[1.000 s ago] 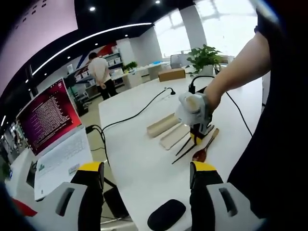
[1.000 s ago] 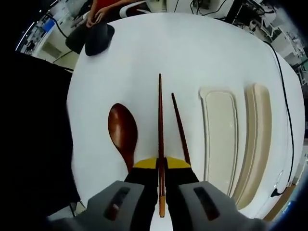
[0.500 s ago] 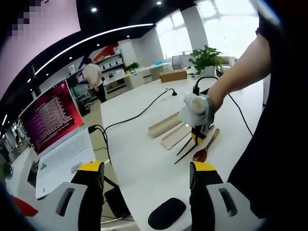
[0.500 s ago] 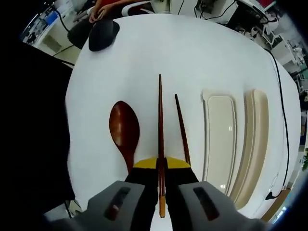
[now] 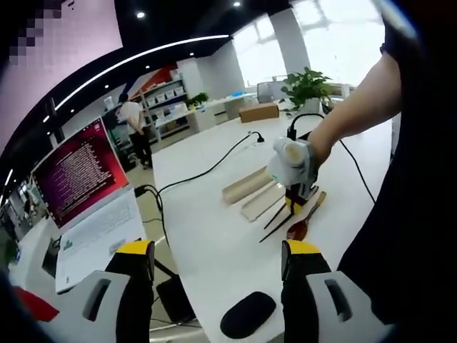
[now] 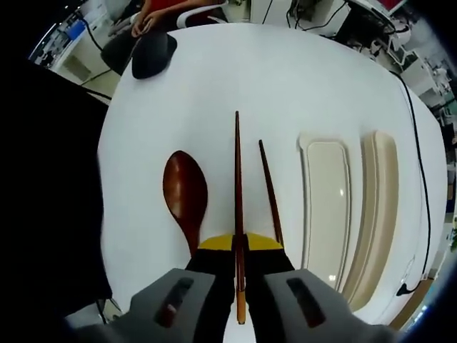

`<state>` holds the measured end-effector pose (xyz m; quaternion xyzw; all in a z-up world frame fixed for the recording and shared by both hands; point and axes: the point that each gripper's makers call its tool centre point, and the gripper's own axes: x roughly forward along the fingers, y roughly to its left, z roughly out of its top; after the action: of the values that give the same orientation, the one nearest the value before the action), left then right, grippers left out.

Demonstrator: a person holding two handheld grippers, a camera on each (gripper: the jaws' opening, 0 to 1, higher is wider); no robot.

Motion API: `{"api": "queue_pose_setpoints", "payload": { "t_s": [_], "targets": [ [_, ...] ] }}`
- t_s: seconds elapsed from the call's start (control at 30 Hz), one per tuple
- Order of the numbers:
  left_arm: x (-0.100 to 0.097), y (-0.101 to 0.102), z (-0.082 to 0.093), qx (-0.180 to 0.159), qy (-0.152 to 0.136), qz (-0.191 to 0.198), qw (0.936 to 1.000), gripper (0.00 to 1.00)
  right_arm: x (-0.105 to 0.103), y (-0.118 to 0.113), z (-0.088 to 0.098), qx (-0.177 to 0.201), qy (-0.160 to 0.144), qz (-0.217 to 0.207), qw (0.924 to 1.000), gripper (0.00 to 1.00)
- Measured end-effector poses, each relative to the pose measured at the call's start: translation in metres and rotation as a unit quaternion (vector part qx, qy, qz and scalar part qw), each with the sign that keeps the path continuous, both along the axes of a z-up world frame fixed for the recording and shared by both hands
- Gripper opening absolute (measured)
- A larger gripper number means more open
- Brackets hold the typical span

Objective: Arrange the utensils inside the cutlery case until each visible utensil rests in its matching compartment.

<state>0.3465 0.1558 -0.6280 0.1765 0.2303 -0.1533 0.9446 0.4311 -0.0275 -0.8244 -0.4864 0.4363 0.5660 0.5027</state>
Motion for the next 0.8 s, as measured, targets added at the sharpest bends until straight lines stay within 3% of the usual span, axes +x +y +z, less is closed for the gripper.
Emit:
{"api": "queue_pose_setpoints", "payload": {
  "t_s": [0.8],
  "targets": [
    [0.0054,0.0001,0.0045,0.008,-0.002,-0.011,0.9999,0.73,-0.0011,-0.0037,0.0069,-0.004,0.000,0.012,0.9999,0.00]
  ]
}}
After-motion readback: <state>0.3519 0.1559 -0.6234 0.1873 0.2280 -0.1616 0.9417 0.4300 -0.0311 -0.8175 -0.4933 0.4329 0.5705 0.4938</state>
